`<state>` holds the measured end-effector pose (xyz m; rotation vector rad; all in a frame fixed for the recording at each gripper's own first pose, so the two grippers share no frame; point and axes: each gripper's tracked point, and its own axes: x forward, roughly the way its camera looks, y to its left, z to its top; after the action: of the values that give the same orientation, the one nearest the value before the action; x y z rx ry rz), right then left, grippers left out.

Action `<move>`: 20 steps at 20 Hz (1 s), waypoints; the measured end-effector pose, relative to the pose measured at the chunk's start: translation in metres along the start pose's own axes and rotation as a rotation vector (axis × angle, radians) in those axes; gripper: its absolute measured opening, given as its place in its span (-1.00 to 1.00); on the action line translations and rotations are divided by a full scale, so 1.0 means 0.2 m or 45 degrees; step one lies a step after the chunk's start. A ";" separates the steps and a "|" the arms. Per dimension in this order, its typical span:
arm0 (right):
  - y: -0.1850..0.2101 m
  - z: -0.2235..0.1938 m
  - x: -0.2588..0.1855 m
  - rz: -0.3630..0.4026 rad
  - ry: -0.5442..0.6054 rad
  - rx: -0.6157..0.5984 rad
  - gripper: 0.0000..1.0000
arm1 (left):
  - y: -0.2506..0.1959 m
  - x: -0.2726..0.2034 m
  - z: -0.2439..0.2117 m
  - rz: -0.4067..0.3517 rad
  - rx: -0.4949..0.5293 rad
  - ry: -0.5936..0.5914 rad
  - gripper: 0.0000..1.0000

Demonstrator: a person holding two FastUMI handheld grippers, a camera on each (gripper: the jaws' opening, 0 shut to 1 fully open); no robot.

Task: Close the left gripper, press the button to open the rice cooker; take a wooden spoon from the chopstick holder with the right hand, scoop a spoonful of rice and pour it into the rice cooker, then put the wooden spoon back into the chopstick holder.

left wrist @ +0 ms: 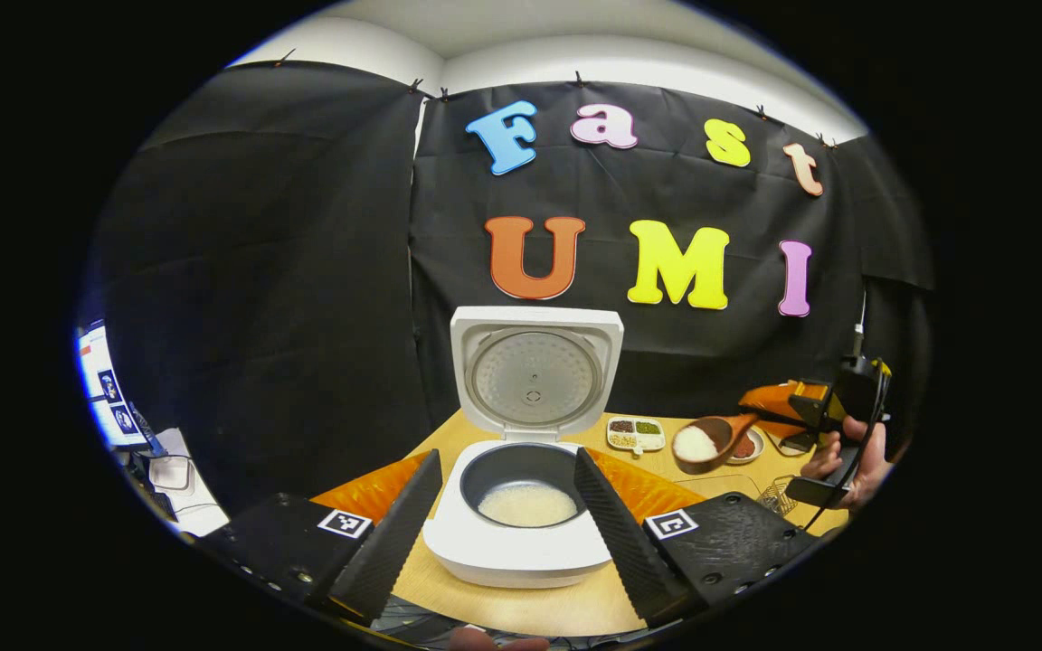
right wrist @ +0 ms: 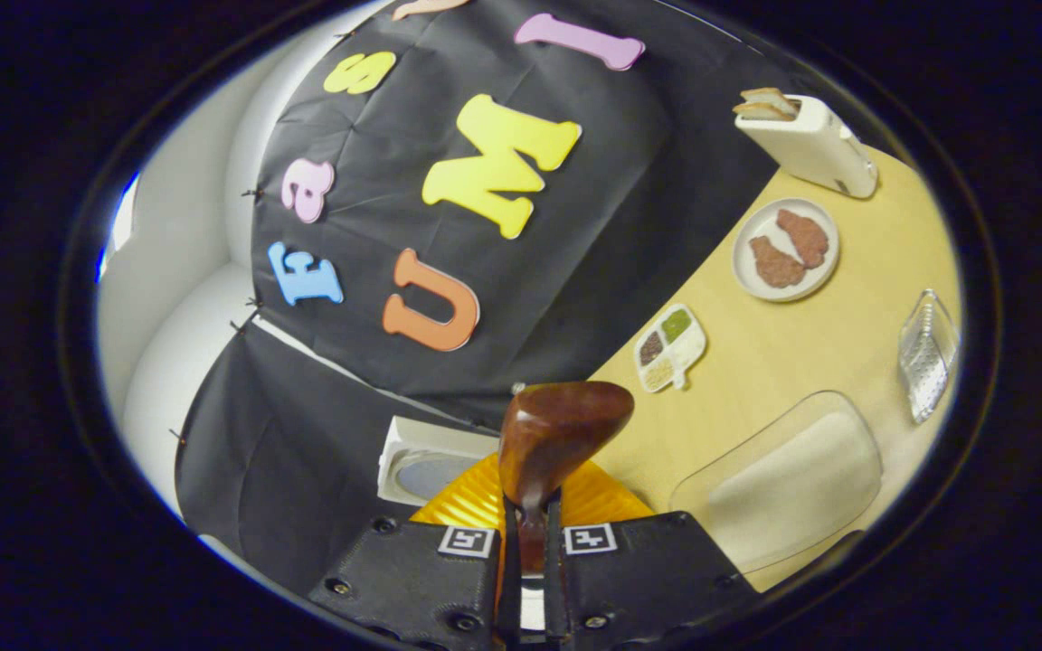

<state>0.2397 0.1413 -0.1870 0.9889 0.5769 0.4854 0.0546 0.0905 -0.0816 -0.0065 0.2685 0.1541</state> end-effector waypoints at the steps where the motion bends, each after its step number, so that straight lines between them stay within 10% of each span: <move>1: 0.06 -0.04 0.06 0.020 0.022 -0.013 -0.70 | 0.03 -0.02 0.00 0.005 0.004 -0.008 0.89; 20: 0.23 -0.70 0.62 -0.282 0.164 -0.994 -0.70 | 0.41 -0.02 -0.06 -0.028 -0.076 -0.057 0.89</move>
<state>0.2365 0.3282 -0.2357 0.1491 0.5375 0.5176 0.0356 0.1710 -0.0902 -0.0650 0.2192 0.1401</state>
